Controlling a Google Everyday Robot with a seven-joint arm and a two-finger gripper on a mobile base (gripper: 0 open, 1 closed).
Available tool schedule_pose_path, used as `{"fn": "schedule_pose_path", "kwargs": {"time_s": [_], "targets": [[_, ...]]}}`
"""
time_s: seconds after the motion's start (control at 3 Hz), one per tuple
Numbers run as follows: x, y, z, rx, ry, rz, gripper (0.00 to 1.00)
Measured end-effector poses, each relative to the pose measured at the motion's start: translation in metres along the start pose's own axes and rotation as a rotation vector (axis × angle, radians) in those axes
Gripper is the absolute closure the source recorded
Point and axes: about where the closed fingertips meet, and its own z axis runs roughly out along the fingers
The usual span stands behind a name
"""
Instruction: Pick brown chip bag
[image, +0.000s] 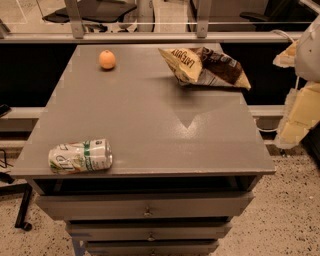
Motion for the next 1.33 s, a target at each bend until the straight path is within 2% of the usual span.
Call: {"fn": "schedule_pose_path", "kwargs": {"time_s": [0.33, 0.67, 1.0, 1.33], "targets": [[0.0, 0.0, 0.0, 0.0, 0.0, 0.0, 0.0], [-0.005, -0.013, 0.032, -0.022, -0.039, 0.029, 0.0], [-0.014, -0.043, 0.081, -0.017, -0.1, 0.087, 0.0], [-0.027, -0.095, 0.115, 0.087, -0.161, 0.132, 0.0]]}}
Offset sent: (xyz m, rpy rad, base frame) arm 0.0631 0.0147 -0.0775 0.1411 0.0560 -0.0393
